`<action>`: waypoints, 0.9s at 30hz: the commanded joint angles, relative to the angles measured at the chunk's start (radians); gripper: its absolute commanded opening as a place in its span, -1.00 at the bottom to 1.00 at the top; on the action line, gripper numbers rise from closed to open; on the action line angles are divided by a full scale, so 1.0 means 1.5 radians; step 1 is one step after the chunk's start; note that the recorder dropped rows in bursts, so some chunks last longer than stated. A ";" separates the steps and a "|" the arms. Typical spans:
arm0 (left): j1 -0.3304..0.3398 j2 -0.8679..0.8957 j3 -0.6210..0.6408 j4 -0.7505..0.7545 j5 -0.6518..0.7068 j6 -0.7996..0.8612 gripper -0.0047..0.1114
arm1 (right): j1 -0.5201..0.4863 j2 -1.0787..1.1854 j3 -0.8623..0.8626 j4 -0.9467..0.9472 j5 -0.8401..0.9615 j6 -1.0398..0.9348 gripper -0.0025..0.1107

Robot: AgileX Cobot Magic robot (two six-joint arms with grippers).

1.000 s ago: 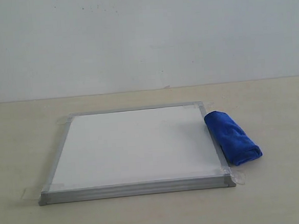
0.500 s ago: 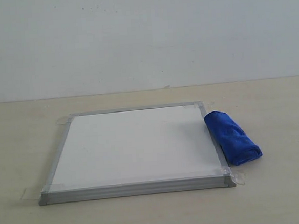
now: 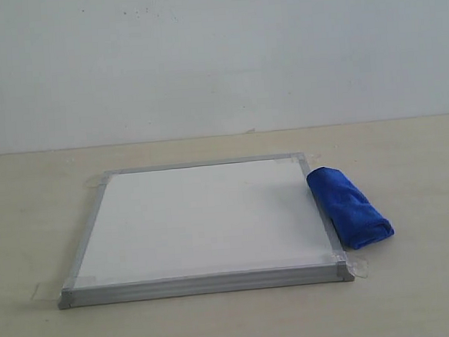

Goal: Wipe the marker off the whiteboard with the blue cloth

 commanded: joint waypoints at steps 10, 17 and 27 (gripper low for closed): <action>0.000 -0.001 -0.002 -0.007 -0.004 0.001 -0.85 | -0.001 -0.003 0.001 -0.009 0.025 -0.200 -0.96; 0.000 -0.001 -0.002 -0.007 -0.004 0.001 -0.85 | -0.001 -0.003 0.001 -0.009 0.026 -0.206 -0.96; 0.000 -0.001 -0.002 -0.007 -0.004 0.001 -0.85 | 0.020 -0.003 0.001 -0.008 0.032 -0.223 -0.96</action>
